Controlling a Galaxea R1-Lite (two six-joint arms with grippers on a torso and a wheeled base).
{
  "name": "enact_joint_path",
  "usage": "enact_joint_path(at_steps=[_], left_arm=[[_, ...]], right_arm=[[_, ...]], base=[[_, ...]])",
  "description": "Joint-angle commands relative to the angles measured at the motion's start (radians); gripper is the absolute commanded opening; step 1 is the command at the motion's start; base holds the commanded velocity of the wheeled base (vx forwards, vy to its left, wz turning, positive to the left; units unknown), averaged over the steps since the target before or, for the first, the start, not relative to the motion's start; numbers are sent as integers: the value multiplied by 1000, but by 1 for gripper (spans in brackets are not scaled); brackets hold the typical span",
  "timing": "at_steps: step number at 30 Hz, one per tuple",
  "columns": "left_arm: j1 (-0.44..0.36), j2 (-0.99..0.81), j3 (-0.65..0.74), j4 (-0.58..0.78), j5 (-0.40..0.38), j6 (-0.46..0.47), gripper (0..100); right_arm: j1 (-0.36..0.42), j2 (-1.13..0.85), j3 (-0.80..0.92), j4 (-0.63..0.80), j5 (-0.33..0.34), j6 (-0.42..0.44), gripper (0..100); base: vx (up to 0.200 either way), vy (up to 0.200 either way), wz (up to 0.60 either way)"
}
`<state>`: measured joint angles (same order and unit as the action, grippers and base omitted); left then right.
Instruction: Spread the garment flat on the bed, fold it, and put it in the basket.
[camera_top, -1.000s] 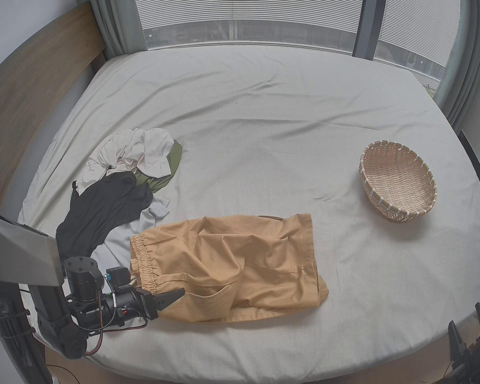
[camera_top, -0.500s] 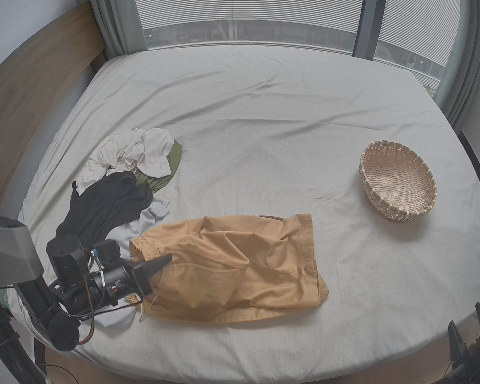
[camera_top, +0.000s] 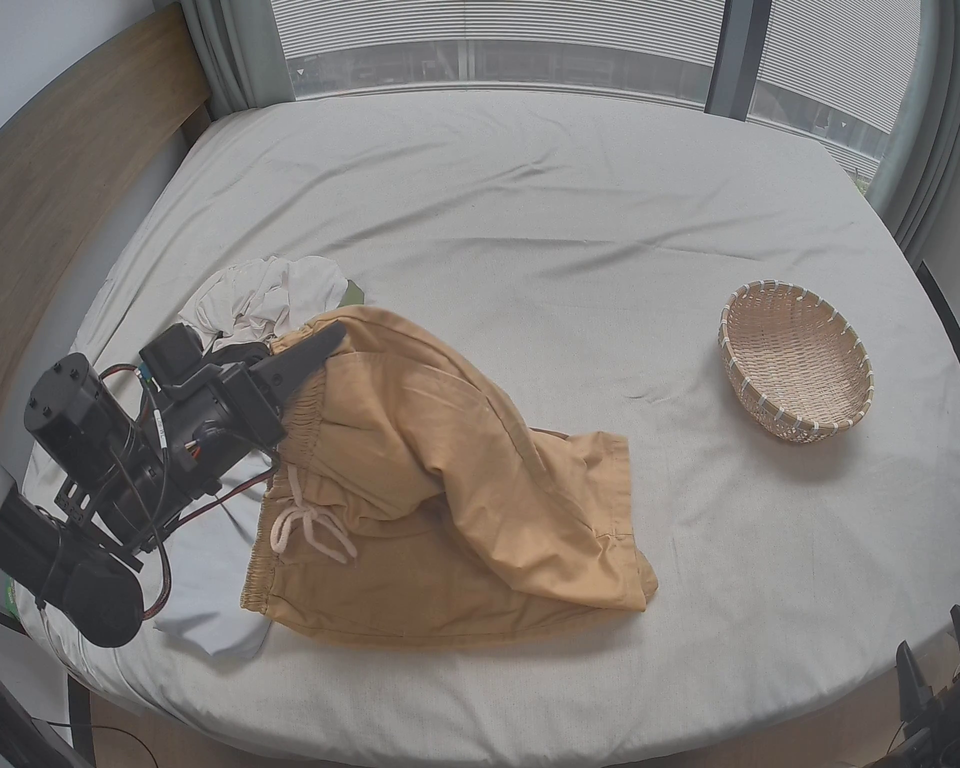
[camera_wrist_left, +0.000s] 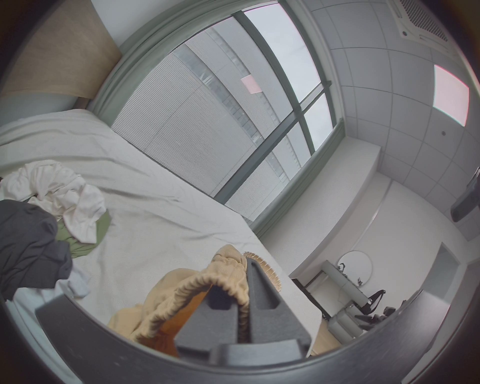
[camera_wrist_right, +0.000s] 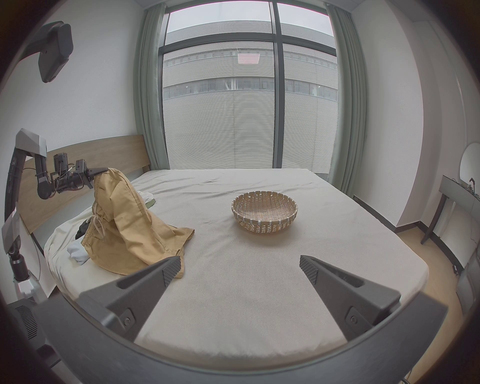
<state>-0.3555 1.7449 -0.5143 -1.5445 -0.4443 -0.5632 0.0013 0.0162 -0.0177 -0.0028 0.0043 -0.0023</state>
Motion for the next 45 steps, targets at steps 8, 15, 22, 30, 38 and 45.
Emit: enact_joint_path(at_steps=[8,15,22,30,38,45], left_arm=[[-63,-30,10,-3,1,-27,0],[-79,-45,19,-3,-7,-23,0],[-86,38,-125,3,-7,-24,0],[-100,111,-382,136,1,-26,0],[-164,81,-576,320,4,-29,0],[-211,-15,-587,383,4,-30,0]], right_arm=[[0,-15,18,0,0,1,100],[-1,-15,18,0,-1,12,100],[-1,-15,18,1,0,2,100],[-1,-15,18,1,2,-1,100],[-1,-15,18,1,2,1,100],[-1,-15,18,1,2,1,100]], base=[[0,0,0],[0,0,0],[0,0,0],[0,0,0],[0,0,0],[0,0,0]])
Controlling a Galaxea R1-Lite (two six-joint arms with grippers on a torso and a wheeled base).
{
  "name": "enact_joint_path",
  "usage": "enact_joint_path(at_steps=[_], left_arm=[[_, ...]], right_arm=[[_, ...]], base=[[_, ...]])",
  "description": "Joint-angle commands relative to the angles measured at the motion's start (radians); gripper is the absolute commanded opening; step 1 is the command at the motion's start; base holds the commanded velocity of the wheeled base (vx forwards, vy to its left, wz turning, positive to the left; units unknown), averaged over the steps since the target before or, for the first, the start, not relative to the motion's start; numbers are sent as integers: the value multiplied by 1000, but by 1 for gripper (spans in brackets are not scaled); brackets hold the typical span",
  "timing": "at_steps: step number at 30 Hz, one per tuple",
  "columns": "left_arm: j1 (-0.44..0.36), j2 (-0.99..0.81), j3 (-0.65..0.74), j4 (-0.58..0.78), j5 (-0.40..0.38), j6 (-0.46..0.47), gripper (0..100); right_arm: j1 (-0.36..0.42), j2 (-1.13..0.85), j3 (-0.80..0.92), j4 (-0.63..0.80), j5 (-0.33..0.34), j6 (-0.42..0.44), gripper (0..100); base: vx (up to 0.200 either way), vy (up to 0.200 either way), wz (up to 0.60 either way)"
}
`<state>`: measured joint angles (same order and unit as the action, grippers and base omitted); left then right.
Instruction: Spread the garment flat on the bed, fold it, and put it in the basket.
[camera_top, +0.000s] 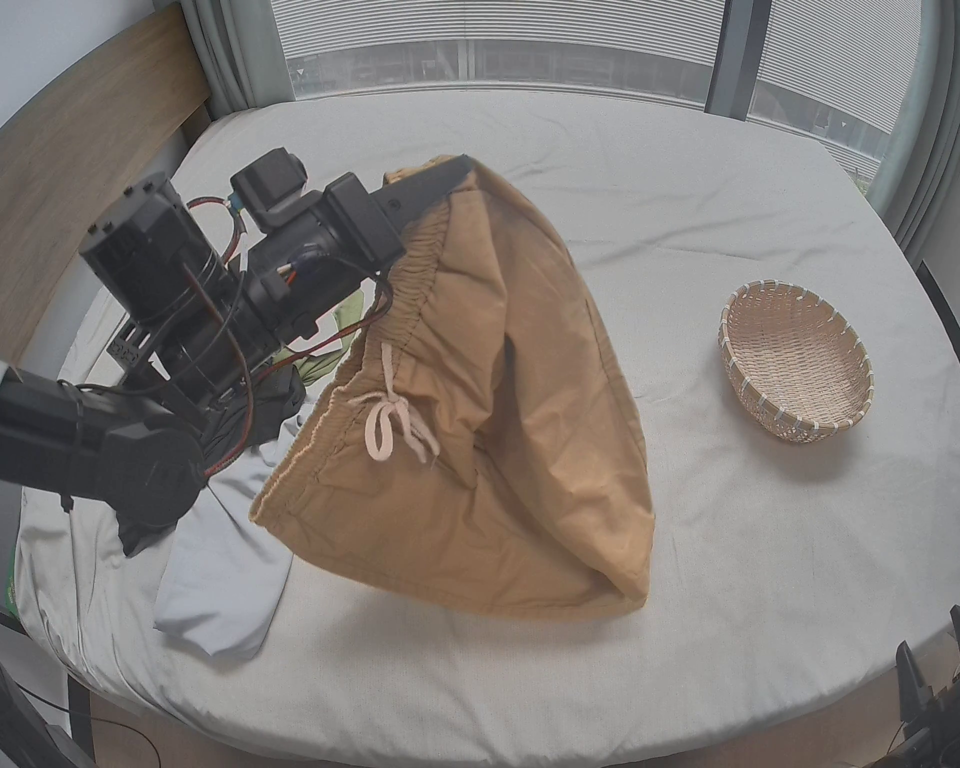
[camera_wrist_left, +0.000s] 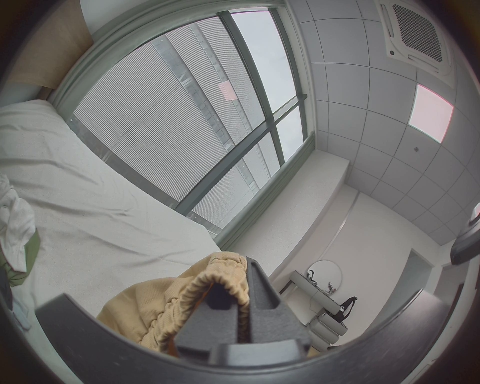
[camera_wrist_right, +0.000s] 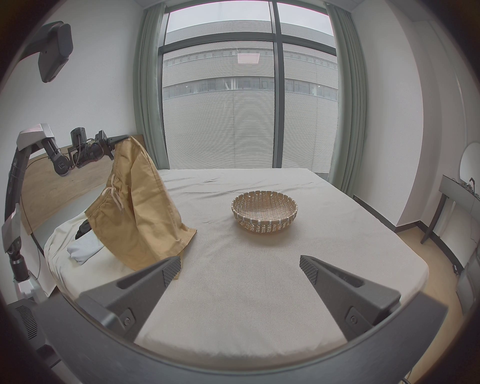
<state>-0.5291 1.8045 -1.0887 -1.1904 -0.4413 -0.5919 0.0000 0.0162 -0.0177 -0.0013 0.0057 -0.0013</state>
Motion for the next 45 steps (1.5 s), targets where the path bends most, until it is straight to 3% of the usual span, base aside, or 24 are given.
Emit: enact_joint_path(at_steps=[1,11,13,14,16,20,23,28,30,38,45], left_arm=[[-37,-76,-13,32,1,-2,0],[-12,-47,98,26,3,12,0],[-6,-30,98,-3,1,11,0],[3,-17,99,-26,1,11,0],[3,-16,99,-31,1,12,0],[3,-17,102,-31,1,12,0],[6,-16,107,-31,1,12,0],[6,-16,127,-35,3,12,0],[6,-14,130,-35,3,12,0],[9,-14,127,-35,1,12,0],[26,-14,122,-35,-1,12,0]], right_arm=[[0,-15,18,0,0,0,100],[0,-16,18,-3,0,4,100],[0,-15,18,-28,-3,10,100],[0,-15,12,-126,-4,12,100],[-2,-12,-10,-175,-3,9,100],[11,5,-68,-82,49,32,100],[75,96,-107,-25,125,103,100],[224,407,-219,-49,247,489,100],[261,539,-246,-132,253,567,100],[321,1110,-232,-577,252,606,100],[331,1380,-231,-776,263,676,100]], base=[[0,0,0],[0,0,0],[0,0,0],[0,0,0],[0,0,0],[0,0,0],[0,0,0],[0,0,0],[0,0,0],[0,0,0],[0,0,0]])
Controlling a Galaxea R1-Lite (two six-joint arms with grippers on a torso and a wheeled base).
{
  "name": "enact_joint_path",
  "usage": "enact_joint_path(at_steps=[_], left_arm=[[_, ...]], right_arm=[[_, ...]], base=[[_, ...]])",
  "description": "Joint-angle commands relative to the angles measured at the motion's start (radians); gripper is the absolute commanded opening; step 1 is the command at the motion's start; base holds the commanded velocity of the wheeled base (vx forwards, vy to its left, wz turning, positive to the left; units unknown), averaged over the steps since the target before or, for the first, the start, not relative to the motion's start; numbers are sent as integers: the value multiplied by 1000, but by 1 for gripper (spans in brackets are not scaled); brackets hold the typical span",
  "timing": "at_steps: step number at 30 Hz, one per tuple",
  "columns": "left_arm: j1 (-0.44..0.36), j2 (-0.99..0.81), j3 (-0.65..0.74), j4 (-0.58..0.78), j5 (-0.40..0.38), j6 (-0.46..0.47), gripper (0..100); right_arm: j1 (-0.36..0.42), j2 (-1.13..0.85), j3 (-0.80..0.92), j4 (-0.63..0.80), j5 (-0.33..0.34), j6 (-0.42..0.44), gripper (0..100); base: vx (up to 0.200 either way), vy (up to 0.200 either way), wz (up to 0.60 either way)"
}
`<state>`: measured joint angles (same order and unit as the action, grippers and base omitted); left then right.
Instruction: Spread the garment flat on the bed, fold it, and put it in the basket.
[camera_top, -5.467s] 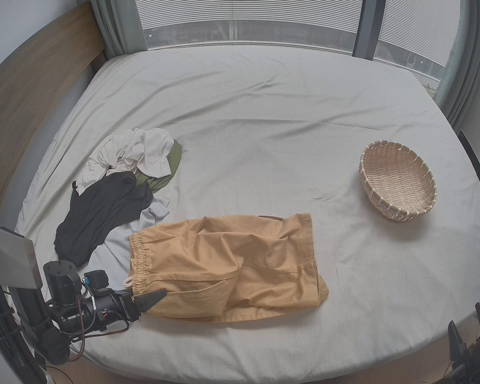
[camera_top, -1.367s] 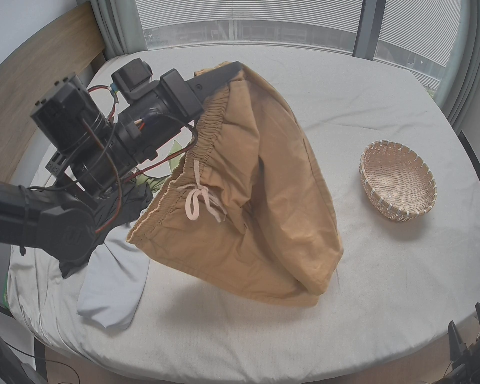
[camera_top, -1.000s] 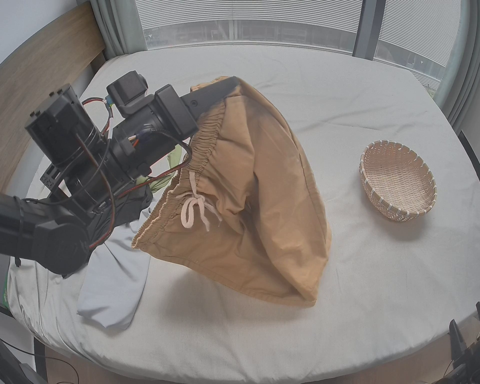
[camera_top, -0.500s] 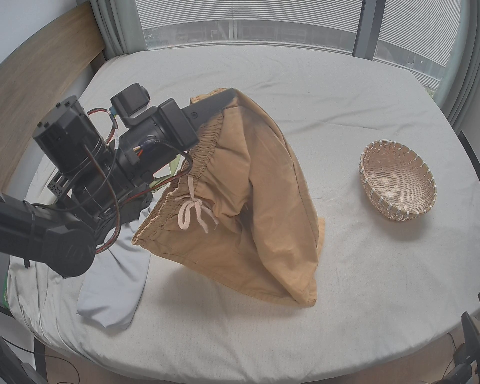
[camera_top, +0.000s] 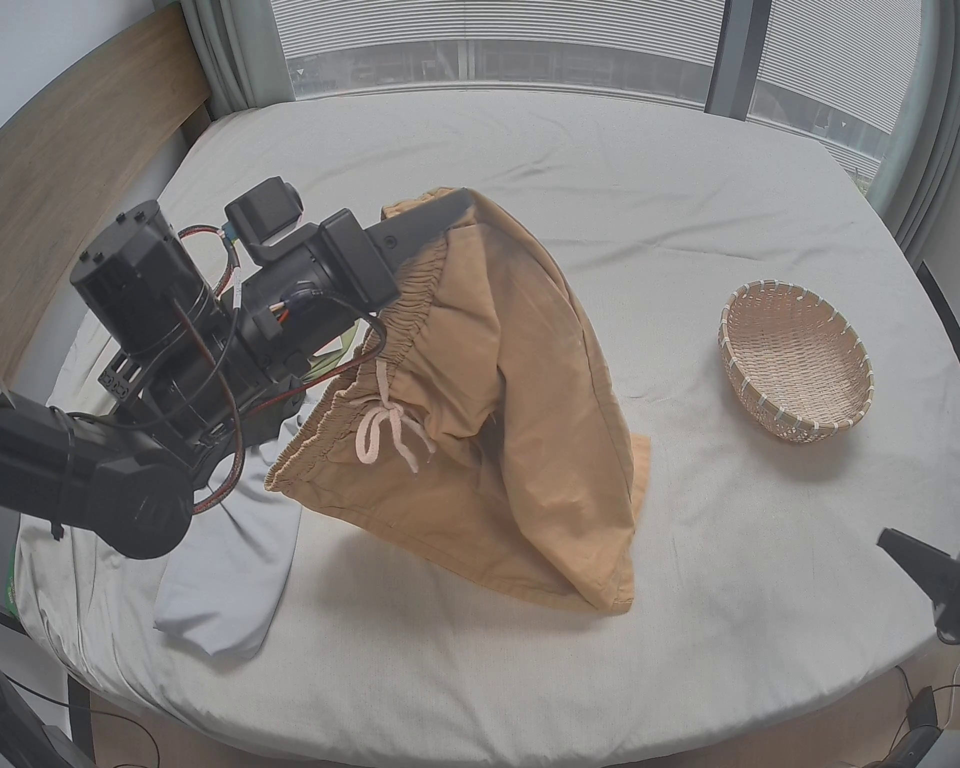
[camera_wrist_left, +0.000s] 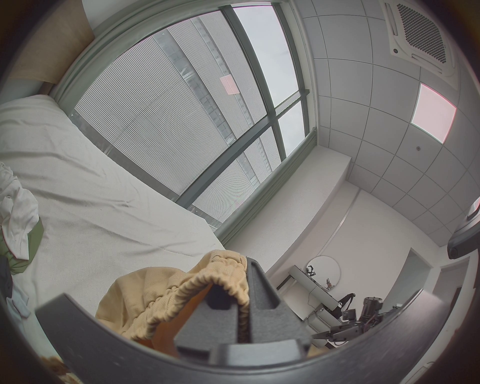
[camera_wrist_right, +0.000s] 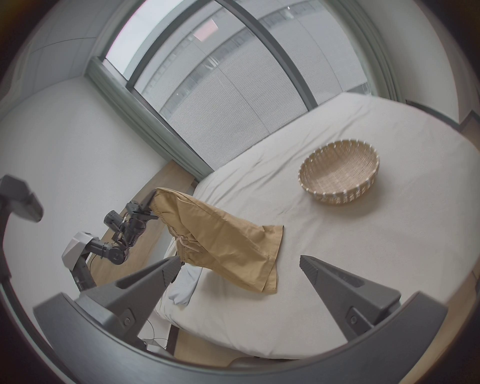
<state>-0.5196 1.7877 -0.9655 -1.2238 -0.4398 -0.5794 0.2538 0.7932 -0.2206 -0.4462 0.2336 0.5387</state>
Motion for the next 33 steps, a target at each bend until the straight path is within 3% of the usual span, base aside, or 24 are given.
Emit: enact_joint_path(at_steps=[1,15,33], left_arm=[[21,2,-4,-2,-5,0,0],[29,4,-36,0,-8,-2,0],[29,18,-67,3,-4,-2,0]], right_arm=[[85,659,-29,-378,44,144,100],[150,1156,-111,-738,41,148,100],[134,1318,-286,-707,39,178,100]], base=[[0,0,0],[0,0,0],[0,0,0]])
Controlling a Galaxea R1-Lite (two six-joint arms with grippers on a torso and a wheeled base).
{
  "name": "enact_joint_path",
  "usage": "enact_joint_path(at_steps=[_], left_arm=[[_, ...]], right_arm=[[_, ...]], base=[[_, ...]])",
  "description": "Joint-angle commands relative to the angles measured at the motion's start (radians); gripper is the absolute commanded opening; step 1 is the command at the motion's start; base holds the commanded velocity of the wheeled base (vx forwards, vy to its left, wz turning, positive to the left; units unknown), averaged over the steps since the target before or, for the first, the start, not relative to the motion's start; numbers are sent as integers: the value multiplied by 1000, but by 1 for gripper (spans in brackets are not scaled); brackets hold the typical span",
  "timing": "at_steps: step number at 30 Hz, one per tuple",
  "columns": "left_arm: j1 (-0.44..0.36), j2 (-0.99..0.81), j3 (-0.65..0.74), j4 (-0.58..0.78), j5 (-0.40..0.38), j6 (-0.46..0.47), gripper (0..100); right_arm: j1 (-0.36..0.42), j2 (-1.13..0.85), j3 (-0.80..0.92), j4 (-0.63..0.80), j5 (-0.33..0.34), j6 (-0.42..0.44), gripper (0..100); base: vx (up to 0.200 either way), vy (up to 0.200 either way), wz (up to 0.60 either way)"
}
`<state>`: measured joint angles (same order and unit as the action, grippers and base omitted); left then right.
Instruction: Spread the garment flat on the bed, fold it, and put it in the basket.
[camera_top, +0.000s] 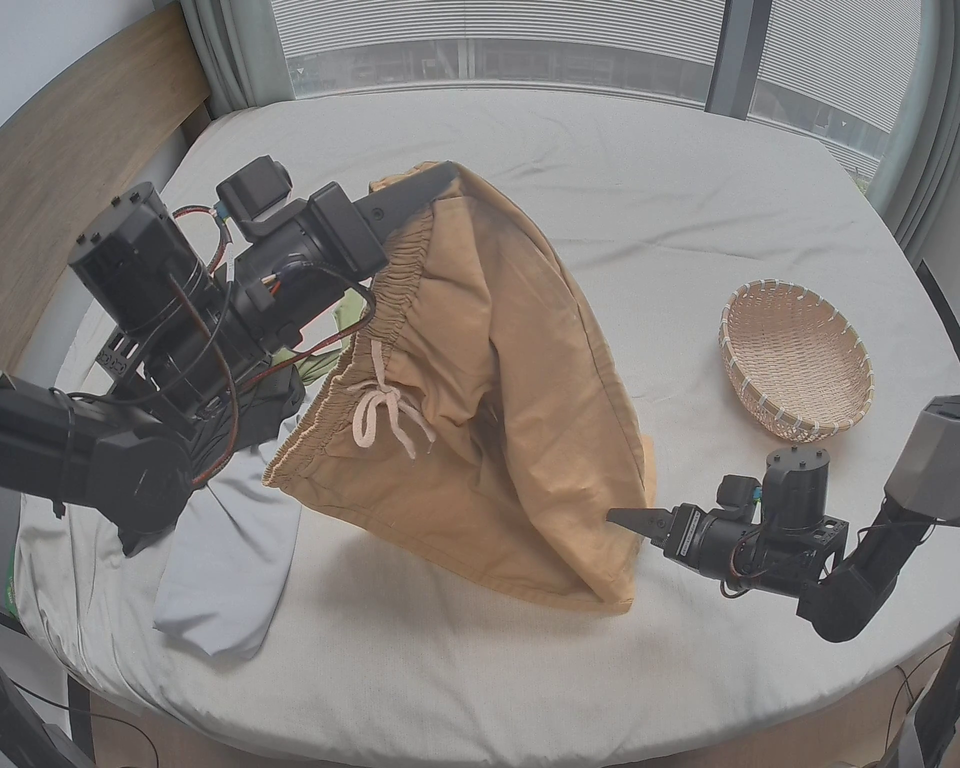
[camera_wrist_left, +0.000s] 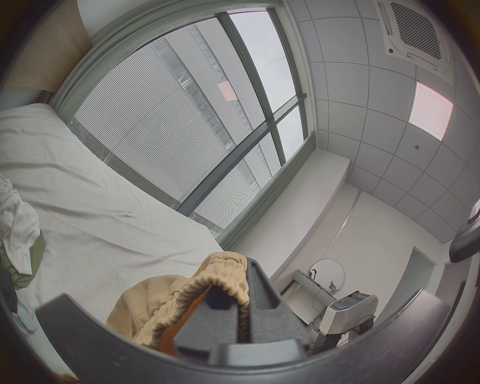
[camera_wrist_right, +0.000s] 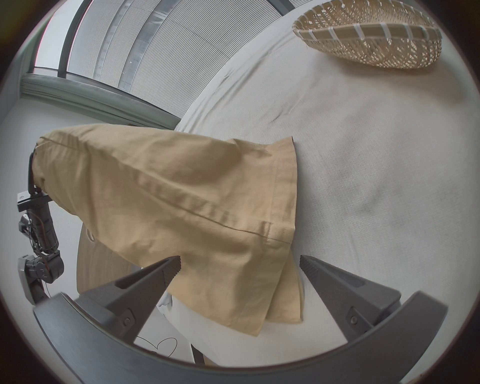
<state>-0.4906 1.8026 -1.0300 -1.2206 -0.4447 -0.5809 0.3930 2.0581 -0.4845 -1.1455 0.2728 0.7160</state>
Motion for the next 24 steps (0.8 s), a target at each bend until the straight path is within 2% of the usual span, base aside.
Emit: enact_joint_path(at_steps=[1,4,9,10,21,24], left_arm=[[0,3,-1,0,1,-1,0],[-2,1,-2,0,1,-1,0],[0,1,2,-2,3,-1,0],[0,3,1,-2,3,-1,0],[21,4,11,-5,4,1,0],[43,9,19,-7,6,-1,0]], right_arm=[[-6,54,-23,-8,2,0,100],[-8,77,-52,-25,2,7,100],[-8,86,-46,-149,2,28,100],[-6,86,-40,-175,2,33,0],[-23,103,24,-313,5,37,0],[-43,73,86,-396,3,37,0]], base=[[0,0,0],[0,0,0],[0,0,0],[0,0,0],[0,0,0],[0,0,0]])
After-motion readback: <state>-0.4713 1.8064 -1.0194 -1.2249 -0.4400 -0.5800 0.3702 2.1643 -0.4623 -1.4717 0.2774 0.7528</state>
